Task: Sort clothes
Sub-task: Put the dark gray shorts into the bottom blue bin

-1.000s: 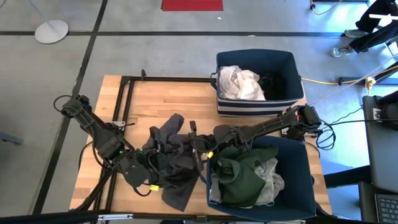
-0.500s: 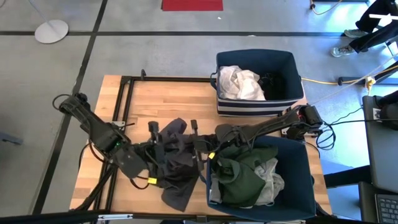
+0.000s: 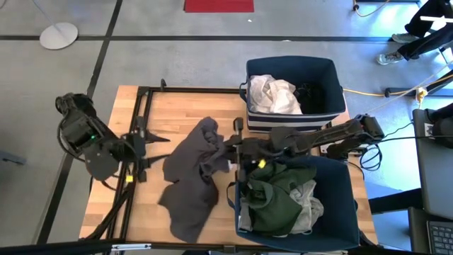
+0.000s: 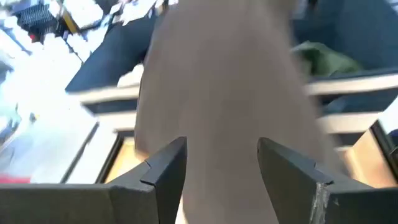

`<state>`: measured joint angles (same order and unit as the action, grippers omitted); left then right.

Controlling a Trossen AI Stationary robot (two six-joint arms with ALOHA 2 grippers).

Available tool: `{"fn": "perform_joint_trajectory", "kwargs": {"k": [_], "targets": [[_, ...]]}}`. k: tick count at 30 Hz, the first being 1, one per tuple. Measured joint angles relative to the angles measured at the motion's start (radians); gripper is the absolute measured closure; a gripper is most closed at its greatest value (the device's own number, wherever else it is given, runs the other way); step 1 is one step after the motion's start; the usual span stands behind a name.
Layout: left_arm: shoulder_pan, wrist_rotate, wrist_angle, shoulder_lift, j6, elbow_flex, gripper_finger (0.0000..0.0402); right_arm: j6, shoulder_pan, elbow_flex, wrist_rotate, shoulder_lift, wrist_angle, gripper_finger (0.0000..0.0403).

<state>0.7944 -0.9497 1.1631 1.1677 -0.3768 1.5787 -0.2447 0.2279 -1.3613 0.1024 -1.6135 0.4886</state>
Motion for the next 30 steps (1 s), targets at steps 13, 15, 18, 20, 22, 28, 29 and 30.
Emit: {"fn": "perform_joint_trajectory", "kwargs": {"k": [13, 15, 18, 20, 22, 28, 29, 30], "targets": [[-0.002, -0.014, 0.134, -0.018, -0.2, -0.122, 0.0215, -0.023, 0.002, -0.129, 0.024, 0.188, -0.143, 0.0348], [-0.002, -0.014, 0.13, -0.018, -0.2, -0.137, 0.0215, -0.023, 0.012, -0.217, 0.03, 0.189, -0.248, 0.0348], [-0.001, -0.014, 0.134, -0.018, -0.208, -0.155, 0.0215, -0.039, 0.037, -0.37, 0.104, 0.176, -0.435, 0.0348], [-0.002, -0.014, 0.135, -0.018, -0.217, -0.166, 0.0215, -0.072, 0.063, -0.468, 0.164, 0.171, -0.549, 0.0348], [-0.003, -0.015, 0.135, -0.018, -0.221, -0.171, 0.0215, -0.079, 0.093, -0.55, 0.233, 0.171, -0.624, 0.0348], [-0.003, -0.016, 0.135, -0.018, -0.222, -0.178, 0.0215, -0.113, 0.202, -0.769, 0.425, 0.171, -0.771, 0.0348], [-0.003, -0.019, 0.135, -0.018, -0.222, -0.178, 0.0215, -0.121, 0.221, -0.798, 0.446, 0.172, -0.79, 0.0348], [-0.003, -0.023, 0.135, -0.018, -0.222, -0.178, 0.0215, -0.123, 0.238, -0.821, 0.466, 0.172, -0.8, 0.0348]]}}
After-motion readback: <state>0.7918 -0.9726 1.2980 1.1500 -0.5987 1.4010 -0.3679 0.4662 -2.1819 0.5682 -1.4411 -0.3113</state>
